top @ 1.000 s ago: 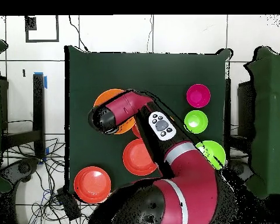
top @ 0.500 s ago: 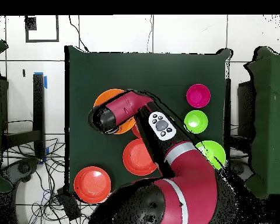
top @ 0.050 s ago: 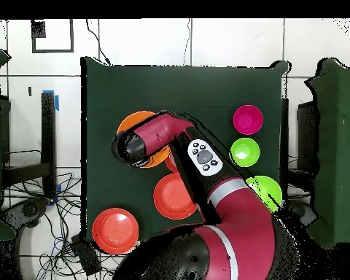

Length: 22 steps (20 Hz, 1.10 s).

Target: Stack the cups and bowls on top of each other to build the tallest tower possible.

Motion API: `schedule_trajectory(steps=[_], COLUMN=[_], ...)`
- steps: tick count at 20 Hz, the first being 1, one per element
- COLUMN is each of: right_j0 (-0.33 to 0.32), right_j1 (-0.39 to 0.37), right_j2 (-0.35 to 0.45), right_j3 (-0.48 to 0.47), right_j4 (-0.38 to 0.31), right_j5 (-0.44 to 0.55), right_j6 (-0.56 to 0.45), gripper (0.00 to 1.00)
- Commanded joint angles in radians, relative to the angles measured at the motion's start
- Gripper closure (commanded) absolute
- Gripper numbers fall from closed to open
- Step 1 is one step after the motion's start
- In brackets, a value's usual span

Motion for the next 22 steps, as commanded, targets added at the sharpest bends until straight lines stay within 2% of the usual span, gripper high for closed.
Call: schedule_trajectory(steps=[1, 15, 22], right_j0=[-0.01, -0.003, -0.002], right_j1=[0.042, 0.054, 0.057], right_j2=[0.036, 0.045, 0.045], right_j3=[0.035, 0.026, 0.024], right_j4=[-0.011, -0.031, -0.03], right_j5=[0.071, -0.007, -0.002], right_j6=[-0.262, -0.223, -0.224], gripper=[1.0, 1.0, 1.0])
